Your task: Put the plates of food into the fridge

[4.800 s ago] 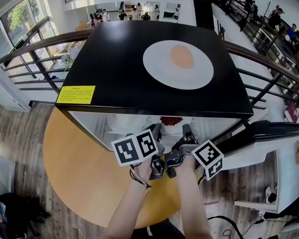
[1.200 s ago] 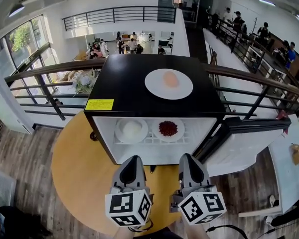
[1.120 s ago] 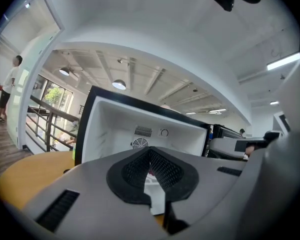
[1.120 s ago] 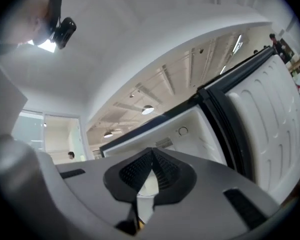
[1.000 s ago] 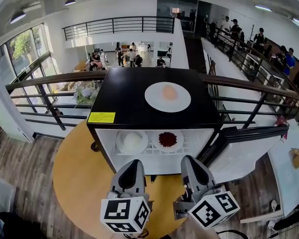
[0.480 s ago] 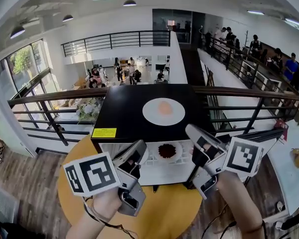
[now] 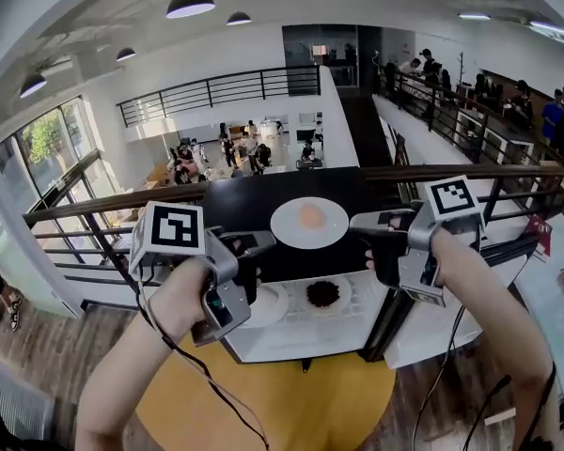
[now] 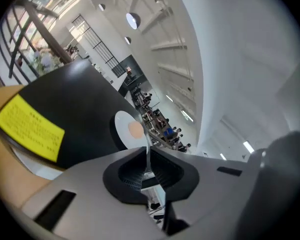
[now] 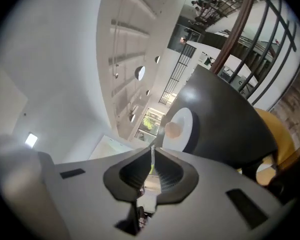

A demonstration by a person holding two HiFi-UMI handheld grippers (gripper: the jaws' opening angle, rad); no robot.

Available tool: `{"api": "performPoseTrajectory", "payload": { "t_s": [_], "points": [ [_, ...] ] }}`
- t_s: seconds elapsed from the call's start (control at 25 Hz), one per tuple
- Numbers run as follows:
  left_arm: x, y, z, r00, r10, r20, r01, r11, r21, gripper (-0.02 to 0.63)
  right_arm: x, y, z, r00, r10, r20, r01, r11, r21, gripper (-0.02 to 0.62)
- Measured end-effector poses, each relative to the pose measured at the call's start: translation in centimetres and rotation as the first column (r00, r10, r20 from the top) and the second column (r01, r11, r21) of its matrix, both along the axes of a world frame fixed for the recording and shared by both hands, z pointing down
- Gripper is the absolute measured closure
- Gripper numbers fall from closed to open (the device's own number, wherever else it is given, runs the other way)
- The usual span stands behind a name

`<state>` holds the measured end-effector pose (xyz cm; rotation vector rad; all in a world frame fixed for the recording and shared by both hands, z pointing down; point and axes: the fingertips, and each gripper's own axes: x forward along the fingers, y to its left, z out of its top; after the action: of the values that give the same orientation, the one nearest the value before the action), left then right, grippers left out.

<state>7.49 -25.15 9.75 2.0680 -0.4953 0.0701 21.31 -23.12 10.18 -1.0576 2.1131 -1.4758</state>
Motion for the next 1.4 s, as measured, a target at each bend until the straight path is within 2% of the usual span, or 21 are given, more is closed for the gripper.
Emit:
{"api": "performPoseTrajectory", "payload": {
  "t_s": [0.12,0.24,0.32,0.36,0.48,0.64,0.84,1.08,1.28,1.4],
  "points": [
    [-0.6,-2.7,-0.3,0.997,-0.013,0.079,0.01,0.999,0.033,0.597,0.8,-1.1,0.1,0.997,-0.027,-0.076,0.024,0.999,-0.028,0.58],
    [0.8,-5.1,-1.0,0.993,0.01,0.115,-0.015,0.999,0.043,0.595,2.7,-2.6,0.1,0.984,-0.074,-0.162,0.065,0.996,-0.06,0.578],
    [1.6,-6.2,-1.4,0.988,0.039,0.151,-0.047,0.998,0.047,0.589,3.6,-3.5,-0.2,0.97,-0.114,-0.213,0.1,0.992,-0.078,0.563],
    [1.7,-6.5,-1.4,0.983,0.06,0.176,-0.069,0.997,0.046,0.58,3.8,-3.8,-0.4,0.965,-0.133,-0.226,0.116,0.99,-0.083,0.535],
    [1.8,-5.8,-0.1,0.964,0.143,0.222,-0.149,0.989,0.008,0.552,3.9,-4.0,0.0,0.95,-0.176,-0.256,0.156,0.983,-0.096,0.502],
    [1.8,-5.4,2.1,0.953,0.204,0.224,-0.19,0.978,-0.085,0.534,4.5,-4.4,2.1,0.923,-0.231,-0.309,0.193,0.97,-0.149,0.482],
    [2.2,-5.9,3.1,0.957,0.245,0.156,-0.203,0.949,-0.241,0.524,4.8,-4.8,3.8,0.896,-0.312,-0.316,0.251,0.942,-0.221,0.471],
    [2.2,-6.0,4.7,0.955,0.251,0.161,-0.184,0.921,-0.344,0.523,3.6,-4.2,5.3,0.829,-0.439,-0.346,0.337,0.886,-0.317,0.471],
    [1.7,-5.7,5.6,0.943,0.288,0.168,-0.198,0.888,-0.415,0.525,3.4,-5.3,5.6,0.841,-0.452,-0.298,0.342,0.87,-0.354,0.471],
    [2.4,-5.6,5.9,0.935,0.304,0.182,-0.205,0.883,-0.422,0.525,3.9,-5.5,5.9,0.839,-0.46,-0.289,0.341,0.86,-0.379,0.472]
  ]
}}
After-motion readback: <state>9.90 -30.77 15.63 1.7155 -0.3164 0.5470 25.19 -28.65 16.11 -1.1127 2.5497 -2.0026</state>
